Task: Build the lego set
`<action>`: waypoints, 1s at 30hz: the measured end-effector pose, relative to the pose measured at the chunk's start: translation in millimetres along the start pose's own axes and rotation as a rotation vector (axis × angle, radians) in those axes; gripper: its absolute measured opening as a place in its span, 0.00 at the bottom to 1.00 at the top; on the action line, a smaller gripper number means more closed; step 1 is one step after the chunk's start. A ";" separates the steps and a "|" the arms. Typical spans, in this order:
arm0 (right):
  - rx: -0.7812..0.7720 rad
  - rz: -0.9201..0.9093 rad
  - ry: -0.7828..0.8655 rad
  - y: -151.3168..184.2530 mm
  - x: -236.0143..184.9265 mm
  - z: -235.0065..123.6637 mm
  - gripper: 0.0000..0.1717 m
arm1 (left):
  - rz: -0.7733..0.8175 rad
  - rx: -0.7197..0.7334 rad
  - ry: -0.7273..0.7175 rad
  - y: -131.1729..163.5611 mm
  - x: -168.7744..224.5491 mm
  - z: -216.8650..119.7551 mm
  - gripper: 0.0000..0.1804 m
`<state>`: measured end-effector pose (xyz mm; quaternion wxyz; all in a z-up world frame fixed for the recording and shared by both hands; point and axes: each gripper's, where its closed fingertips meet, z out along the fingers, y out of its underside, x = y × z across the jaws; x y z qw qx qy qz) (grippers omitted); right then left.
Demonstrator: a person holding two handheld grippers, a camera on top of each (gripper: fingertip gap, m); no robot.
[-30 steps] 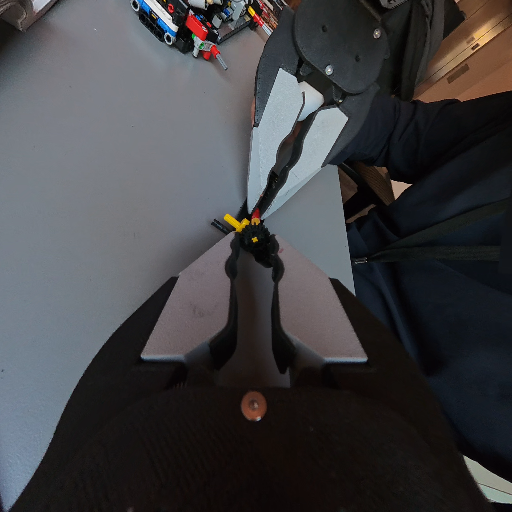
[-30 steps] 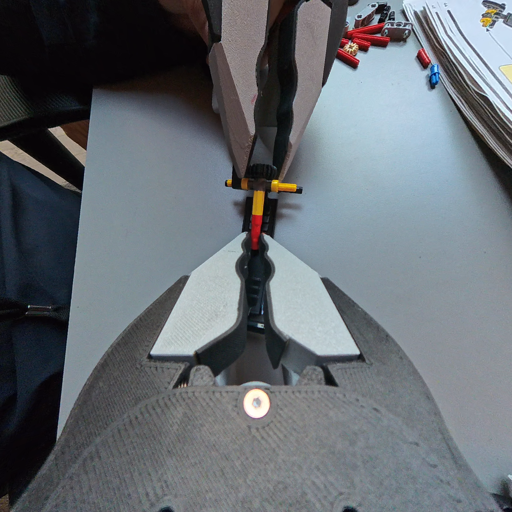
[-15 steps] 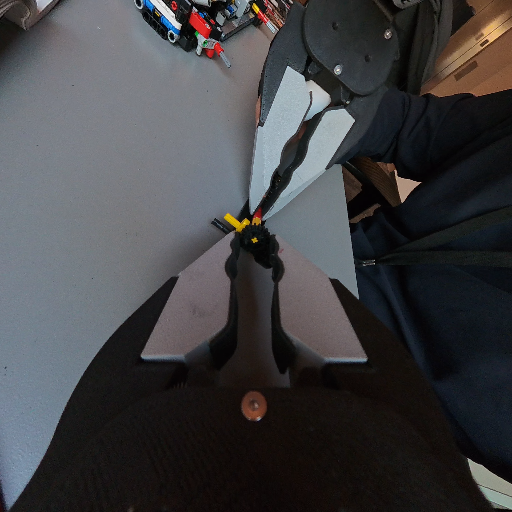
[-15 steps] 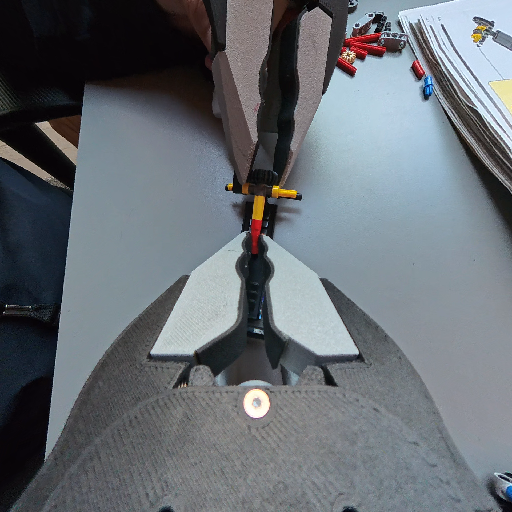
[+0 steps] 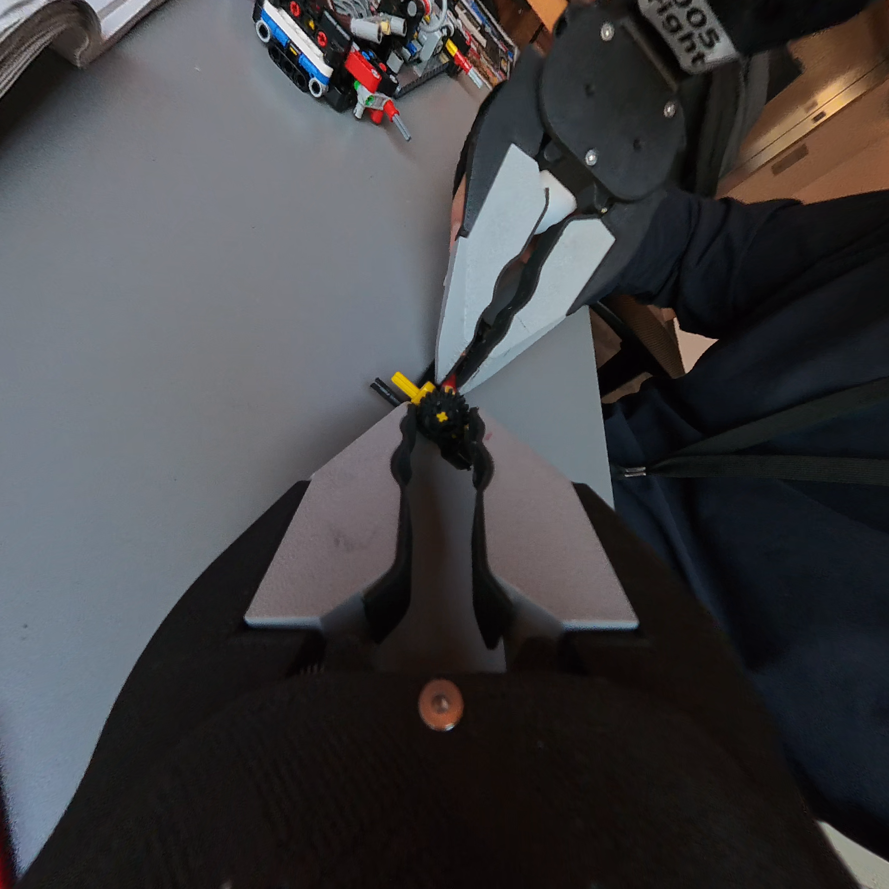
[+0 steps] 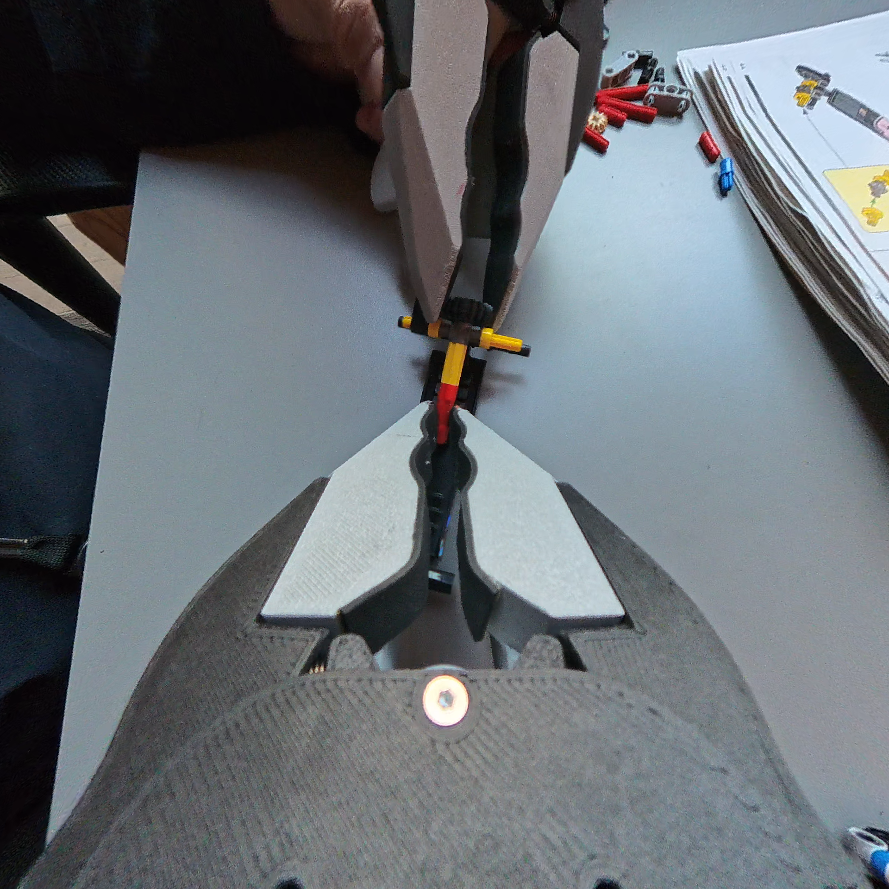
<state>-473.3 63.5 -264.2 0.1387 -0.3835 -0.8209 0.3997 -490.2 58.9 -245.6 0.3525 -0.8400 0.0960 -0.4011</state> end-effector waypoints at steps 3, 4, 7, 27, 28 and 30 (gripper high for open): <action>0.008 -0.028 0.001 -0.8 -1.6 0.3 0.01 | -0.008 0.005 0.017 -0.7 1.0 -0.7 0.10; 0.010 -0.032 0.001 -0.8 -1.5 0.2 0.01 | 0.002 0.006 0.012 -1.0 1.2 -0.7 0.10; 0.016 -0.025 -0.011 -0.8 -1.4 -0.8 0.02 | 0.036 0.011 -0.004 -2.5 2.4 -0.4 0.10; 0.031 -0.002 -0.037 -1.0 -0.4 -3.5 0.06 | 0.026 0.031 -0.011 -5.9 0.4 -1.5 0.08; 0.036 0.003 -0.041 -1.4 -0.3 -3.9 0.06 | 0.028 0.029 -0.014 -5.7 0.2 -1.3 0.08; 0.044 0.014 -0.045 -2.4 0.3 -4.8 0.08 | 0.027 0.024 -0.018 -5.0 -0.4 -0.9 0.08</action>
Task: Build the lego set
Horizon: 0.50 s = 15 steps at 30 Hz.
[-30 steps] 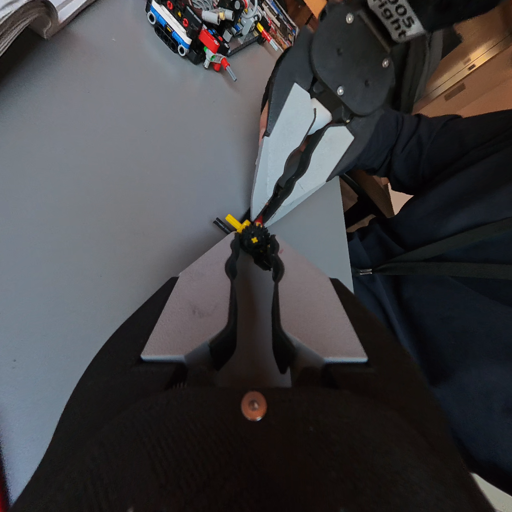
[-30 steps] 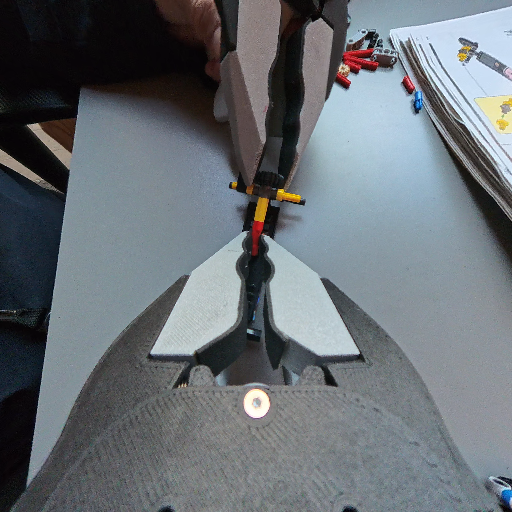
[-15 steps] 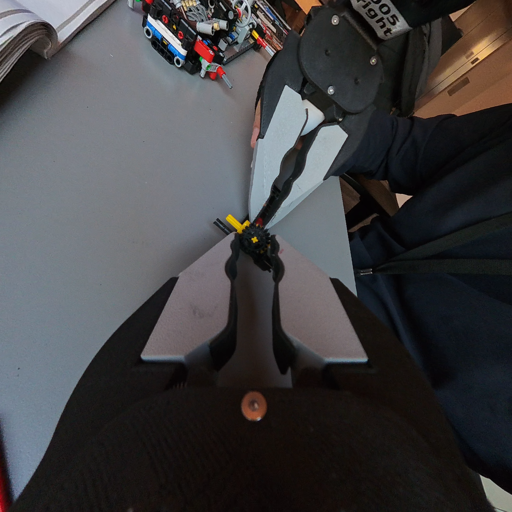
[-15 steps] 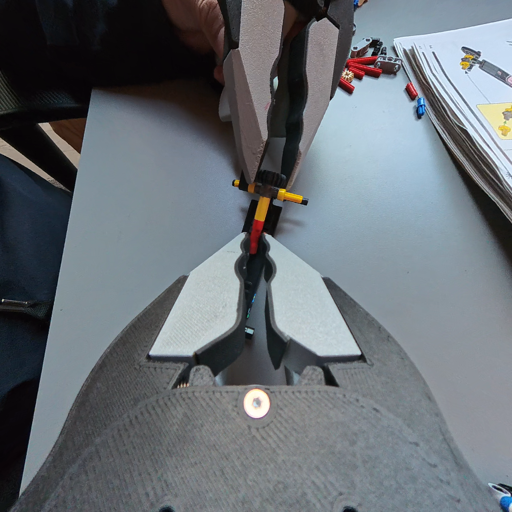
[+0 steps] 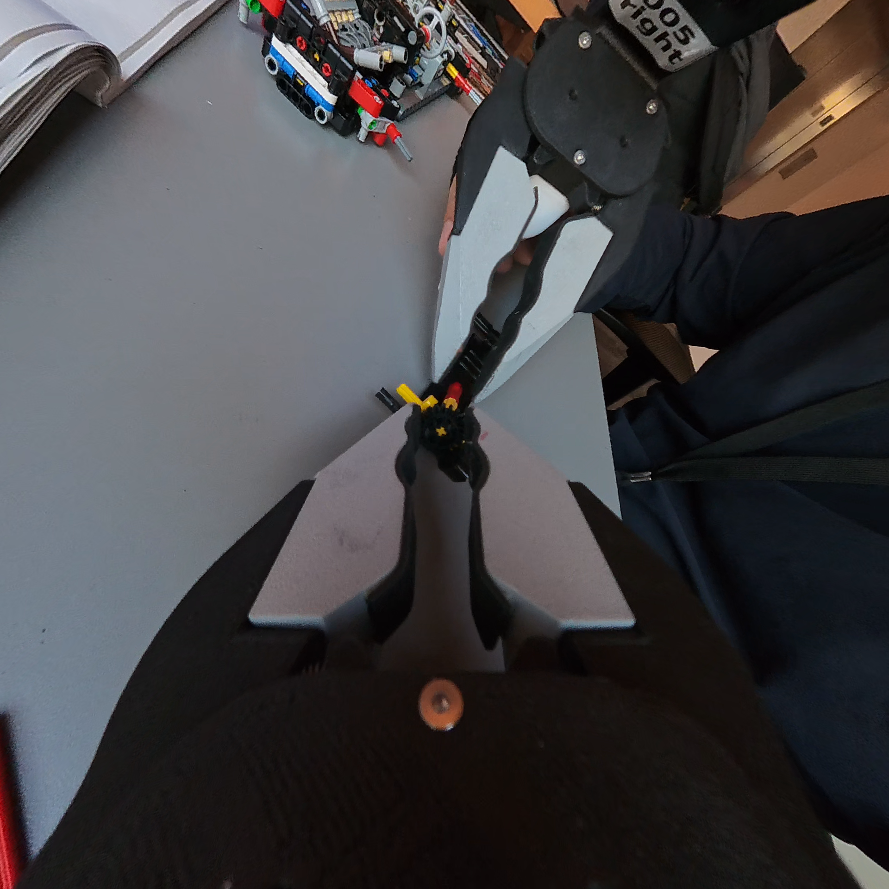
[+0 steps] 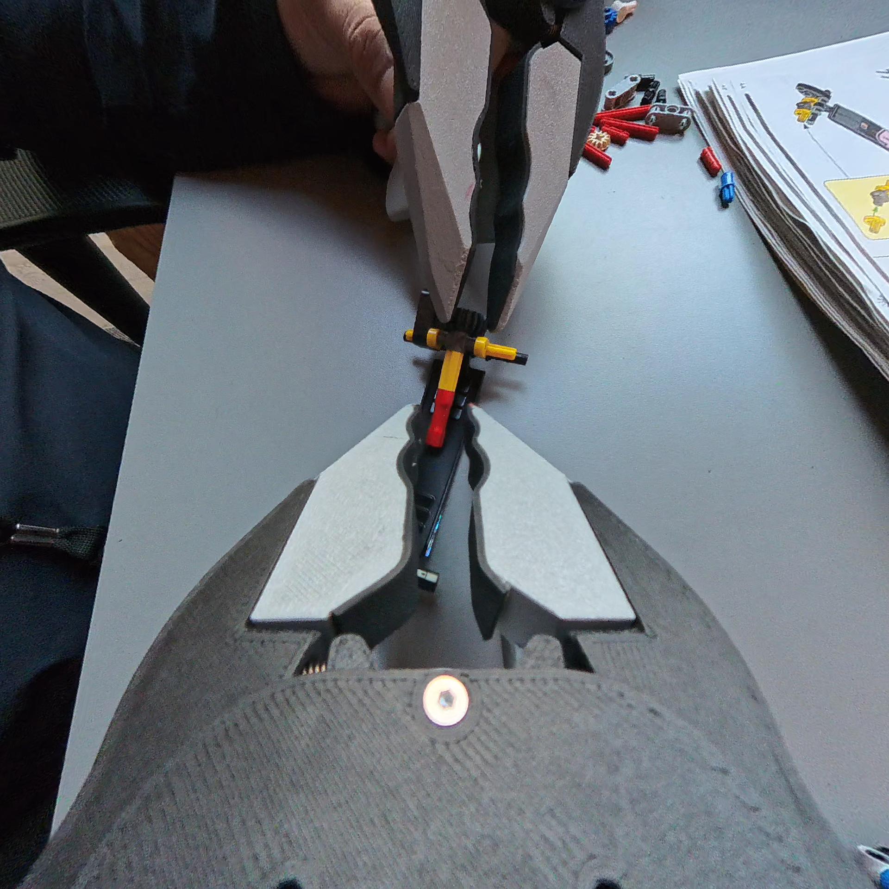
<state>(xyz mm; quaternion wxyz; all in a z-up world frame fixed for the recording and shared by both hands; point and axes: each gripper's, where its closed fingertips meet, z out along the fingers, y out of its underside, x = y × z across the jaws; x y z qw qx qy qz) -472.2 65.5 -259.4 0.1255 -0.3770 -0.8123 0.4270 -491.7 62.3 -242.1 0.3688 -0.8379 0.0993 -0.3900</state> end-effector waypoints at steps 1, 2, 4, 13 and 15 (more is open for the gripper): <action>0.004 0.005 0.000 -0.5 0.4 -0.5 0.09 | 0.000 -0.003 0.000 0.4 -0.1 0.2 0.08; 0.009 0.008 0.000 -1.0 0.9 -1.0 0.11 | 0.000 -0.005 -0.002 0.7 -0.3 0.5 0.08; 0.022 0.016 0.006 -2.3 2.4 -2.4 0.14 | 0.005 -0.007 -0.007 1.0 -0.5 0.7 0.08; 0.037 0.137 -0.017 -0.9 11.6 -6.2 0.33 | 0.112 0.022 -0.092 -6.1 -3.7 -2.8 0.08; 0.027 0.158 -0.021 1.5 12.6 -6.0 0.35 | 0.166 0.040 -0.117 -10.6 -1.9 -4.3 0.08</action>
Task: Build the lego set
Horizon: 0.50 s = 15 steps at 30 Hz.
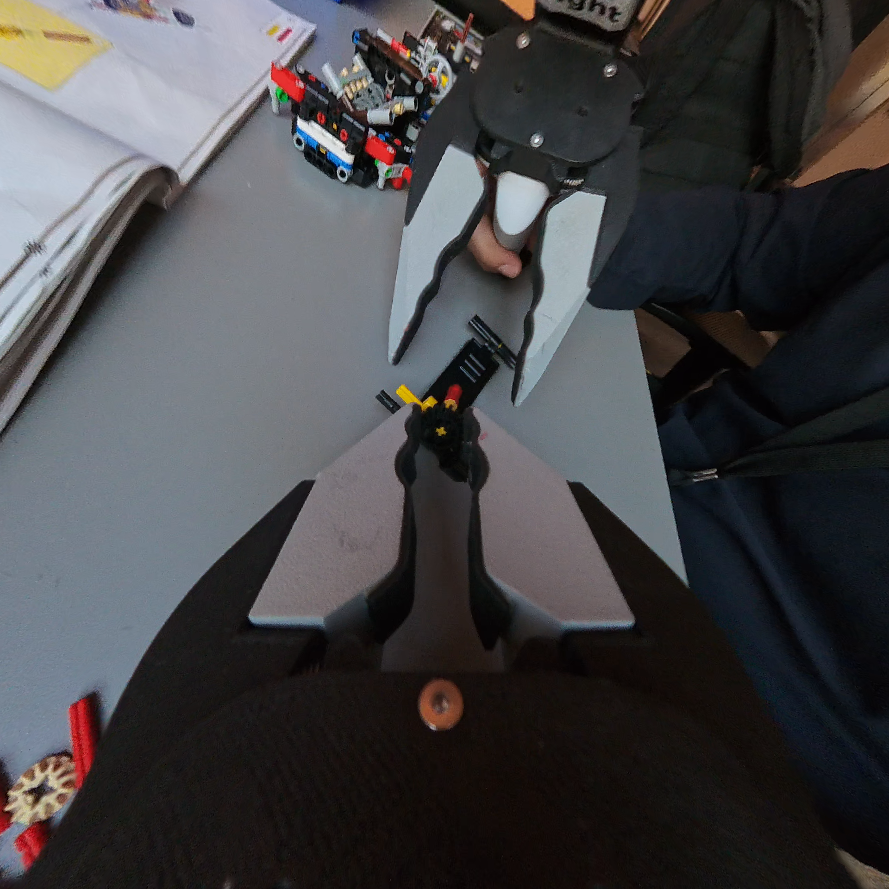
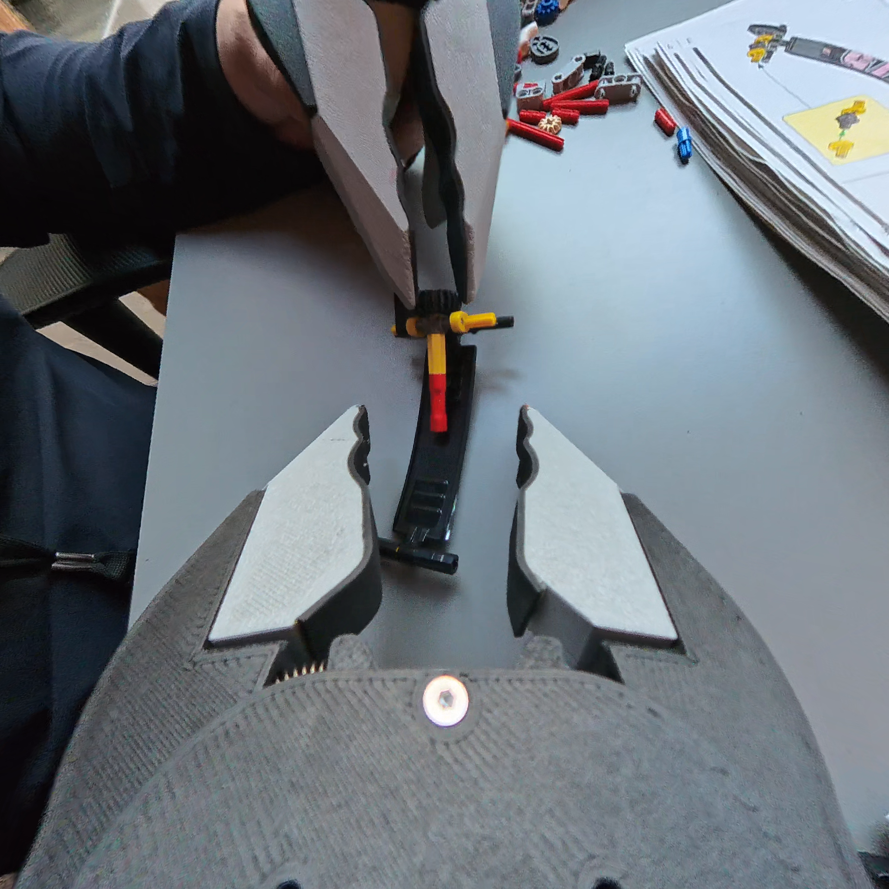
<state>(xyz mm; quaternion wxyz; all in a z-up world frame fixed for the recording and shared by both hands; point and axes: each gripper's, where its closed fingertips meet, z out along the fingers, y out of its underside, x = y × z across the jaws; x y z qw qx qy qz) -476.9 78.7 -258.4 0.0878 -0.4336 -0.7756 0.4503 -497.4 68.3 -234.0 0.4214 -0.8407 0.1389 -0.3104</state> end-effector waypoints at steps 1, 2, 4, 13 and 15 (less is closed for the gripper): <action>-0.006 0.007 0.000 1.1 0.6 0.2 0.35 | 0.029 0.010 -0.012 -2.7 1.2 -0.6 0.08; -0.011 0.011 -0.001 1.9 0.8 0.4 0.35 | 0.059 0.018 -0.023 -5.2 2.7 -1.0 0.08; -0.023 0.013 -0.004 3.5 0.4 1.4 0.35 | 0.126 0.033 -0.054 -9.6 4.7 -1.5 0.08; -0.070 -0.004 -0.022 10.7 -4.3 3.4 0.15 | 0.340 0.022 -0.130 -12.5 14.6 2.7 0.08; -0.073 -0.016 -0.006 11.6 -3.5 2.9 0.11 | 0.342 0.033 -0.120 -14.0 17.1 2.7 0.08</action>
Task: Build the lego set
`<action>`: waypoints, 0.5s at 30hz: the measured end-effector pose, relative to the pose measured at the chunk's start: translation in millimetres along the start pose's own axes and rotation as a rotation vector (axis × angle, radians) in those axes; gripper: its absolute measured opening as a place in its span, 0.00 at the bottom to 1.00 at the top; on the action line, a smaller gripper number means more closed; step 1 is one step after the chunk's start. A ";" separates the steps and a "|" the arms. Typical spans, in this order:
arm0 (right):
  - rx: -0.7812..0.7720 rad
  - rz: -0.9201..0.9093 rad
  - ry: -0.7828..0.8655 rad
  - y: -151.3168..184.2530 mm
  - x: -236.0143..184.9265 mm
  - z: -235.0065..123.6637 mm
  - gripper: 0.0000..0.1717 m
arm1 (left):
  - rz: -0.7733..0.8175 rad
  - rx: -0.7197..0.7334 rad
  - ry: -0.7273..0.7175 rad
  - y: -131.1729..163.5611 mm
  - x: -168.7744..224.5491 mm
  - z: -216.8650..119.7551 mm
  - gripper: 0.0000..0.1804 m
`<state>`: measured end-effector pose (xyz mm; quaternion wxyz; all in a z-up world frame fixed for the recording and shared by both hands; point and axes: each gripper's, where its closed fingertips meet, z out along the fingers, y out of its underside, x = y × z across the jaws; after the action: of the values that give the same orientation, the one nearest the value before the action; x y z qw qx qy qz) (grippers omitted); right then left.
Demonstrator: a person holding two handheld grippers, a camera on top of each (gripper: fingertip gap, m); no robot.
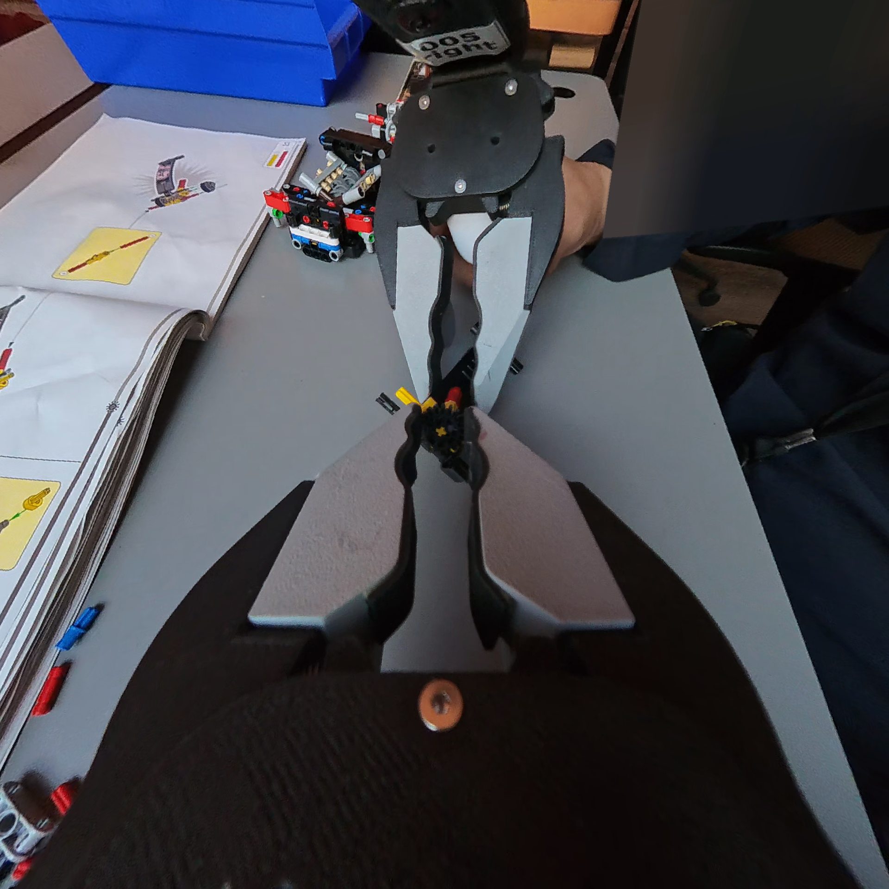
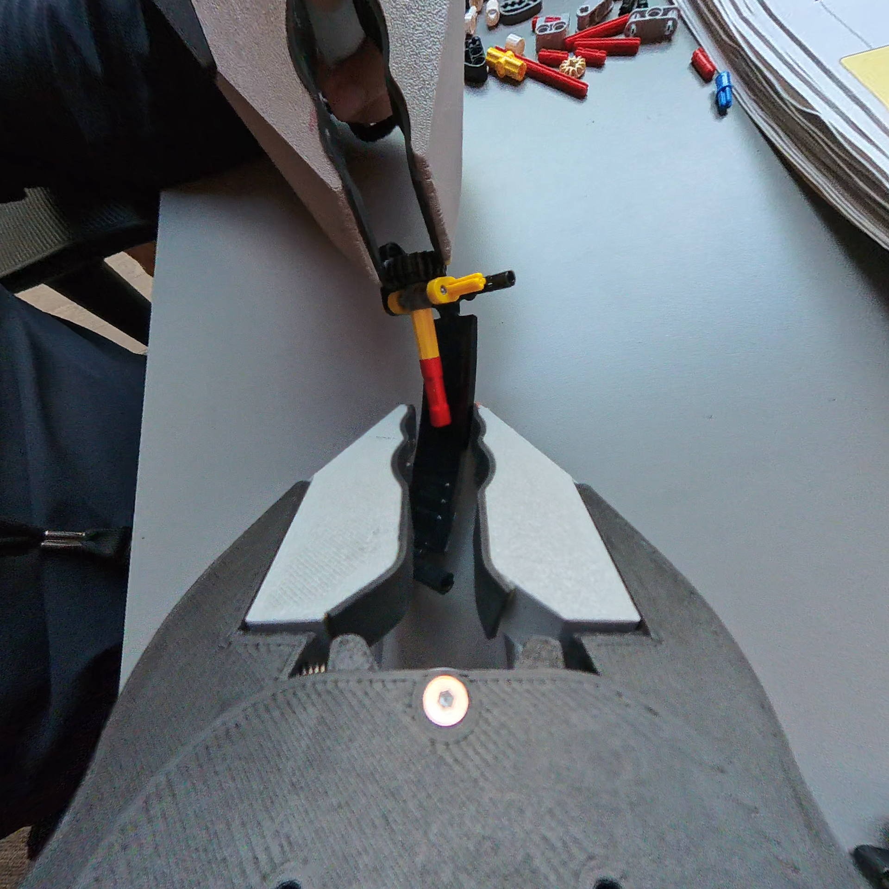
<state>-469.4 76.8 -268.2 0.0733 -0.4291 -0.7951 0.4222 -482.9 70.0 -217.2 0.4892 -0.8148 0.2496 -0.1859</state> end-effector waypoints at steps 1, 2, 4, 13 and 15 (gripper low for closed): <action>0.002 -0.003 0.005 -0.2 0.3 -0.4 0.11 | -0.001 0.005 0.003 -0.7 0.4 -0.3 0.08; 0.005 -0.006 0.009 -0.5 0.6 -0.8 0.11 | -0.005 0.010 0.006 -1.4 0.5 -0.6 0.08; 0.015 -0.010 0.021 -1.3 1.9 -2.4 0.10 | -0.016 0.022 0.005 -2.6 -0.5 -1.6 0.08; 0.062 -0.053 0.116 -6.6 12.5 -11.8 0.08 | -0.047 0.038 0.005 -4.2 -2.9 -3.5 0.08; 0.072 -0.096 0.176 -9.0 17.2 -15.5 0.08 | -0.070 0.039 -0.006 -3.9 -6.3 -4.5 0.11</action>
<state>-478.2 96.6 -256.0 0.1783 -0.4232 -0.7896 0.4070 -489.5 72.0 -212.1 0.4988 -0.8139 0.2157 -0.2053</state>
